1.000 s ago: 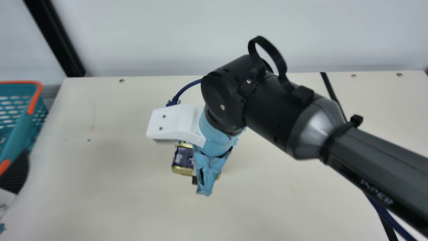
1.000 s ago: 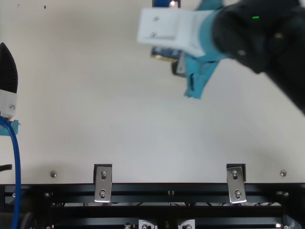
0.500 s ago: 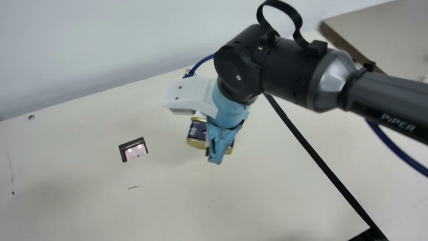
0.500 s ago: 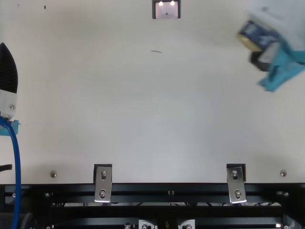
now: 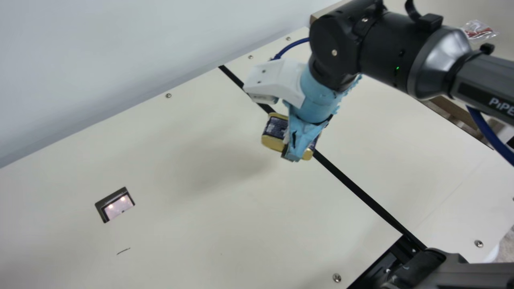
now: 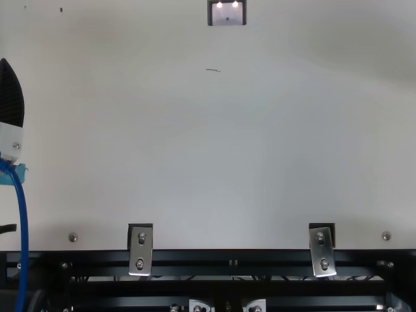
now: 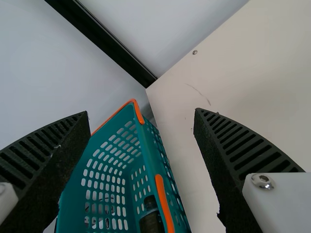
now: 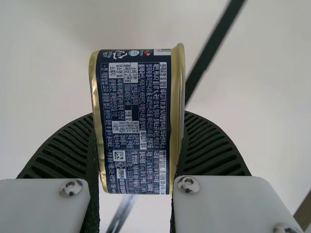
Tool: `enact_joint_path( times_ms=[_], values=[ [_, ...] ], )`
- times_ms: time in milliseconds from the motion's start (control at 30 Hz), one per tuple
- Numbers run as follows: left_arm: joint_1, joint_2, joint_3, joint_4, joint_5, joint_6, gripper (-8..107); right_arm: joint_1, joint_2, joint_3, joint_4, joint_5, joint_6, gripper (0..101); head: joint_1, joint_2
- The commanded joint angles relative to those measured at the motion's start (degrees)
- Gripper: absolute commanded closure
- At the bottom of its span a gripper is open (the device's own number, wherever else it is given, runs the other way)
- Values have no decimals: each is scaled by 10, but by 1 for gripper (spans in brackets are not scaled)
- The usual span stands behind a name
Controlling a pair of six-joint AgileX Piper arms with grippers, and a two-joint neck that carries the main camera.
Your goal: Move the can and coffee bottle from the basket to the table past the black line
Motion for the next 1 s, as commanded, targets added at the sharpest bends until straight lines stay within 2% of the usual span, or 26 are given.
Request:
enact_joint_path(
  times_ms=[0, 233, 500, 700, 967],
  values=[
    [0, 0, 0, 0, 0, 0, 9, -77, -1, 1, 1, -1, -18, 101, -17, -12],
    [0, 0, 0, 0, 0, 0, 9, -202, 16, 0, 3, -17, -65, 101, -16, -7],
    [0, 0, 0, 0, 0, 0, 9, -313, 49, 8, 21, -49, -86, 101, -13, 7],
    [0, 0, 0, 0, 0, 0, 9, -371, 73, 26, 16, -82, -93, 101, -10, 15],
    [0, 0, 0, 0, 0, 0, 9, -411, 95, 47, 20, -115, -103, 101, -11, 19]
  ],
)
